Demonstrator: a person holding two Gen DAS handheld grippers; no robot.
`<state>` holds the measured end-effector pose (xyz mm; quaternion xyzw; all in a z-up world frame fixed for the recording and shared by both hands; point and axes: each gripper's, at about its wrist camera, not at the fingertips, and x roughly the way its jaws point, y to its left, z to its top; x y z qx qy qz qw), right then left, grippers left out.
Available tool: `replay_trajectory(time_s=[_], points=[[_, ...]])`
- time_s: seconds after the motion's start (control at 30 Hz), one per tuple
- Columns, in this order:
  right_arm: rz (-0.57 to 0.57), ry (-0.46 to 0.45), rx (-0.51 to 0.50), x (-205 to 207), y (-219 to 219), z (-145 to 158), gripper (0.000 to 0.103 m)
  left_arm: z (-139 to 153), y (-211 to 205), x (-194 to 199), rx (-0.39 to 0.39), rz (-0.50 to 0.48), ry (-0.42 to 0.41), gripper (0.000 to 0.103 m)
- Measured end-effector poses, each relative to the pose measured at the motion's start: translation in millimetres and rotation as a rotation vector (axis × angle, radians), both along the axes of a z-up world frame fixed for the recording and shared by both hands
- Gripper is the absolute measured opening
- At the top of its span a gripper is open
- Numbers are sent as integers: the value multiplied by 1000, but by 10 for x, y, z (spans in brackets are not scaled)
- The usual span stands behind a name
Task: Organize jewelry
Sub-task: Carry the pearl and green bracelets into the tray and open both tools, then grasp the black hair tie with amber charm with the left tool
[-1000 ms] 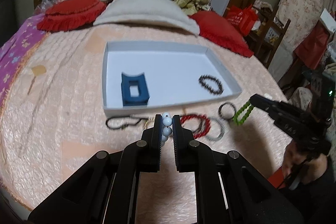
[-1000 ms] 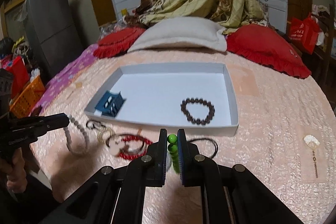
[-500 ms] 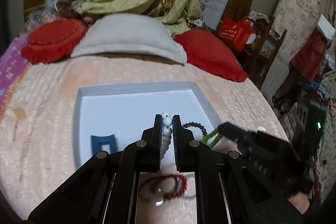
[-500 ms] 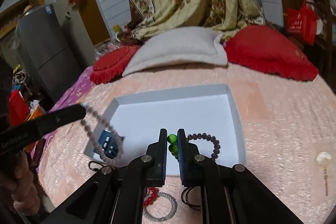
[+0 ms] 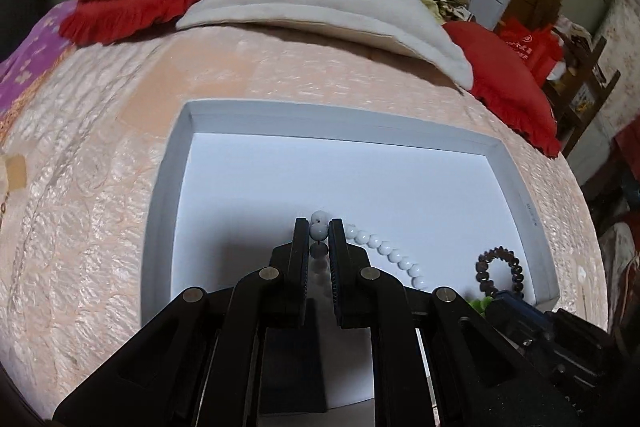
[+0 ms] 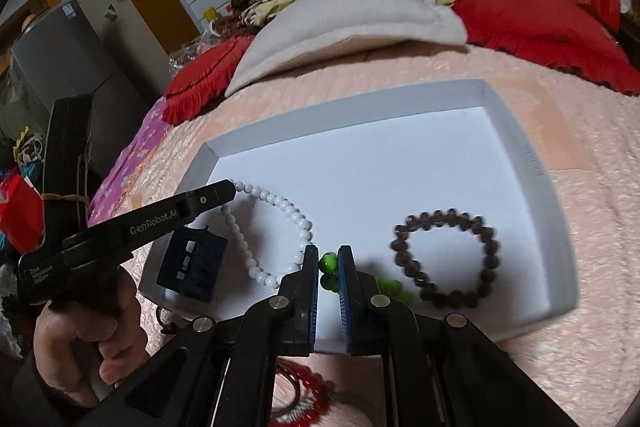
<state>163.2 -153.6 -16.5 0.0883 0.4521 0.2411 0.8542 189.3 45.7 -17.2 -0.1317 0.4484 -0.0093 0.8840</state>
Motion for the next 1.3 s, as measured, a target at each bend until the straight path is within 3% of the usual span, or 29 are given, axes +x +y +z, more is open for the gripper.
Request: replay_trajectory(time_s=[0.1,0.23,0.53,0.73,0.83,0.9,1.0,1.13,1.3], points=[[3,15,1,7,68,-43,9,5,4,-44,17,1,-4,9],[29,46,15,13,101,-77,13,14,38,-60,2,4,-7,23],[4,-2,12,-144,-165,130,15,174,97,-232,30,15,-26,32],[37,-71,-76,-493,-457,263,15,278,143,-567,58,-29,-47,32],[51,-81,-125,-722,-623,244,16,304,97,-821,54,-74,-63,32],[46,-54,-164,-842,-720,189,30,295,-12,-991,56,-138,-63,32],[23,-6,-228,-991,-831,68,36,209,-334,-1241,67,-317,-49,32],[50,17,-274,-1047,-853,-16,36,14,-810,-1494,204,-514,-54,33],[50,23,-277,-1028,-872,-12,36,-66,-911,-1443,231,-527,-48,33]])
